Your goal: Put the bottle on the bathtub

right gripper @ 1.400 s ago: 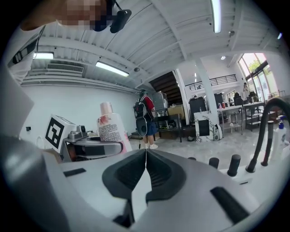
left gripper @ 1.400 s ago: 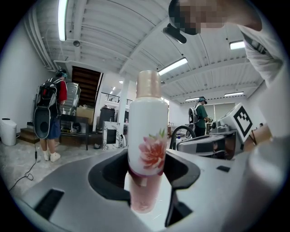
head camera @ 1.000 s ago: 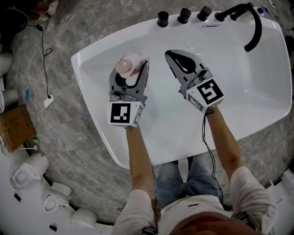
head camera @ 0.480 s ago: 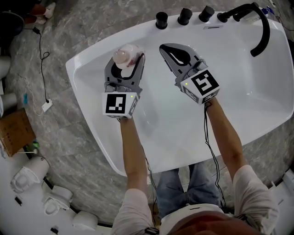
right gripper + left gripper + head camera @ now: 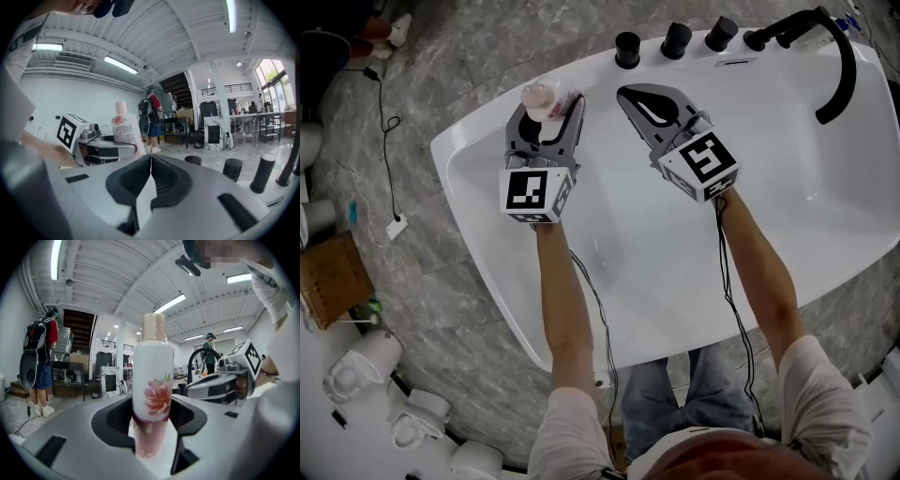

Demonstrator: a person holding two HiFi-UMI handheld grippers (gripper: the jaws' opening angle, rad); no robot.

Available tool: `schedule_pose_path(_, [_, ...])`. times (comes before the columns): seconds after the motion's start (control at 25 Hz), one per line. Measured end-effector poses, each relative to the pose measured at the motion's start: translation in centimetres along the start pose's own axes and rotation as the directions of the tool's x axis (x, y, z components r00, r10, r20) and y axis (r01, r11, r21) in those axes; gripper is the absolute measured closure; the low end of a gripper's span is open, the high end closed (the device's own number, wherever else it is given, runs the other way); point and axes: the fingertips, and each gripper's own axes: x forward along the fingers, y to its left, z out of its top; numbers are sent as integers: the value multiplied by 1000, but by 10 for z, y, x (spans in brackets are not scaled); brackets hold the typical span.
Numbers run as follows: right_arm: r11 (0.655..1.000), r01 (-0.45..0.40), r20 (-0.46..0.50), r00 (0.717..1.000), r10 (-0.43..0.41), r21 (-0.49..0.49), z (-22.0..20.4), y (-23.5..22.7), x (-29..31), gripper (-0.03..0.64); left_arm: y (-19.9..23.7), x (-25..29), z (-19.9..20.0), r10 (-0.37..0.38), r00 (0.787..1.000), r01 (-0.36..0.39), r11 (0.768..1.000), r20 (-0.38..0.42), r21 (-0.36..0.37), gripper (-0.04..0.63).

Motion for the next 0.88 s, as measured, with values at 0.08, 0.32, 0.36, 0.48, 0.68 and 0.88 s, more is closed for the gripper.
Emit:
schedule_pose_path(0.08, [1000,-1,-4,1000,1,-7,-3,-2,4,621,4,6,-2,0,1000,0,1000,-5,5,374])
schedule_pose_path(0.32, [999,-8,-10,1000,7,-32,-6,-10,16,621,14,21,-12,9,1000,-9,1000,-14,-6,374])
schedule_pose_path(0.36, [999,-10,-9,1000,9,-39,-5,-10,19,621,15,22,-14,11,1000,-11,1000,-13,-11,373])
schedule_pose_path(0.48, [999,-10,-3,1000,9,-44,-3,-13,25,621,19,26,-15,12,1000,-12,1000,-8,-22,373])
schedule_pose_path(0.68, [998,-5,2,1000,5,-55,1,-18,34,621,26,35,-13,18,1000,-18,1000,-18,-6,373])
schedule_pose_path(0.88, [998,6,-6,1000,-7,-64,1,-26,41,621,32,43,-12,17,1000,-17,1000,-11,-20,373])
